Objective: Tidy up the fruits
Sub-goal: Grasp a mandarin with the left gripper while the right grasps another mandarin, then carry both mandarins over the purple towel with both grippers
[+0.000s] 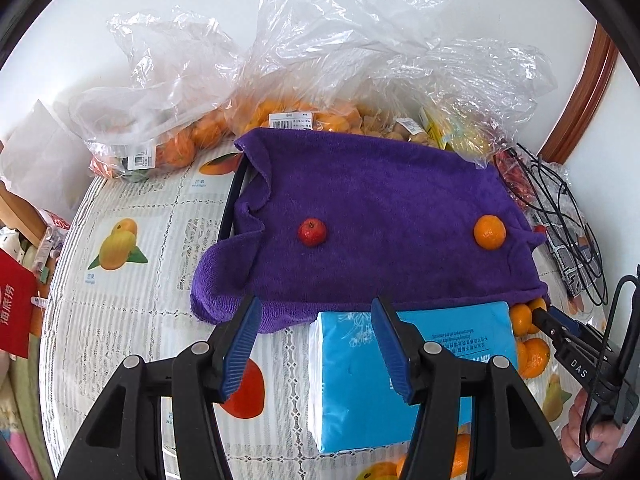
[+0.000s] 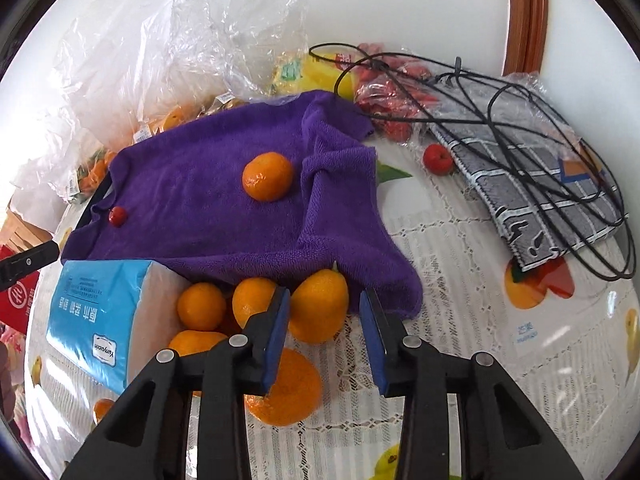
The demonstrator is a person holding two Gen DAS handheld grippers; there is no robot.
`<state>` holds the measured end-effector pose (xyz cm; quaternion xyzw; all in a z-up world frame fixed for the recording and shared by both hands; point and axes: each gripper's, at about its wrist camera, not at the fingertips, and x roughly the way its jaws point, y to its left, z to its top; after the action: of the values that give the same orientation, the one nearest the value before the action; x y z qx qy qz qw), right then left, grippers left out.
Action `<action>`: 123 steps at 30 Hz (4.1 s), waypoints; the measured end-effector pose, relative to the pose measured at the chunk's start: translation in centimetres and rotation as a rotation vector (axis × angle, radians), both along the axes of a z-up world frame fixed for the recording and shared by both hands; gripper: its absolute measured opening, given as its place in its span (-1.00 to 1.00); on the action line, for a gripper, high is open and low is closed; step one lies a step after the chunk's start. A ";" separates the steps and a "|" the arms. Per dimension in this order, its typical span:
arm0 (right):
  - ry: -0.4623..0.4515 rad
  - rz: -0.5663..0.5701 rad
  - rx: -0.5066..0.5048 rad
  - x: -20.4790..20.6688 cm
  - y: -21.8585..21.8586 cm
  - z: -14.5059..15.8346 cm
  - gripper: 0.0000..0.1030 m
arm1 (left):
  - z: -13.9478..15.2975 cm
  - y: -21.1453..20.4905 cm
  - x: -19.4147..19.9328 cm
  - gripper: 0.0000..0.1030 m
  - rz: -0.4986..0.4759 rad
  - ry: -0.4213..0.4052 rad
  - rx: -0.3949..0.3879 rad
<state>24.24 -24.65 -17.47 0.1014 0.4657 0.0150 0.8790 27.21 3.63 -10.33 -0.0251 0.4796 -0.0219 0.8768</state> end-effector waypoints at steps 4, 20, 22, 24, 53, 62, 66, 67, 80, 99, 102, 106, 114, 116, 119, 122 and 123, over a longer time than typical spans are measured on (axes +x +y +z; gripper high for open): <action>0.036 0.012 0.004 0.8 0.2 -1.2 -0.29 | -0.3 0.0 0.0 0.07 0.006 0.008 0.003; -0.060 -0.024 -0.001 -2.0 -0.8 1.8 -0.36 | 0.9 -0.5 -2.9 0.07 -0.043 -0.018 -0.030; -0.068 -0.024 -0.007 -2.8 -0.8 2.3 -0.36 | 1.1 -0.7 -3.7 0.09 -0.055 -0.022 -0.031; -0.076 -0.023 -0.010 -3.8 -0.7 2.7 -0.36 | 1.1 -0.9 -4.6 0.10 -0.063 -0.025 -0.033; -0.043 0.051 -0.030 -11.6 1.7 0.5 -0.36 | -5.3 -4.6 -10.8 0.15 -0.177 0.079 -0.083; -0.031 0.086 -0.025 -11.2 3.1 -0.7 -0.36 | -6.5 -5.5 -11.1 0.11 -0.233 0.102 -0.093; -0.021 0.092 -0.015 -11.3 3.1 -1.2 -0.36 | -6.4 -6.0 -11.3 -0.10 -0.239 0.075 -0.080; -0.022 0.096 -0.018 -11.4 3.2 -1.2 -0.36 | -6.4 -6.0 -11.2 -0.16 -0.237 0.075 -0.087; -0.051 0.109 -0.033 -11.8 3.4 -1.7 -0.36 | -6.4 -6.2 -10.7 -0.40 -0.249 0.058 -0.061; -0.071 0.084 -0.033 -12.7 4.5 -1.1 -0.36 | -5.4 -3.9 -11.8 -0.40 -0.198 0.034 -0.090; -0.081 0.083 -0.049 -12.7 5.2 -0.1 -0.36 | -4.8 -3.2 -12.0 -0.40 -0.189 0.020 -0.100; -0.109 0.104 -0.066 -12.5 6.3 1.6 -0.36 | -3.6 -2.3 -12.2 -0.40 -0.170 0.000 -0.108; -0.162 0.123 -0.066 -11.4 8.1 5.1 -0.36 | -0.6 -1.0 -11.8 -0.40 -0.139 -0.052 -0.116; -0.176 0.128 -0.067 -11.1 8.4 6.0 -0.36 | 0.1 -0.7 -11.6 -0.40 -0.136 -0.065 -0.119; -0.201 0.134 -0.070 -10.7 8.8 7.1 -0.36 | 1.0 -0.4 -11.1 -0.40 -0.124 -0.082 -0.114; -0.227 0.149 -0.079 -10.1 8.9 8.1 -0.36 | 1.6 -0.4 -10.5 -0.40 -0.116 -0.090 -0.108; -0.233 0.161 -0.091 -9.9 9.0 8.4 -0.36 | 1.7 -0.4 -10.3 -0.40 -0.116 -0.091 -0.108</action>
<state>14.39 -15.62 -9.06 0.0213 0.3673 0.0758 0.9268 16.94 3.23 -8.63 -0.0434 0.4380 -0.0996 0.8924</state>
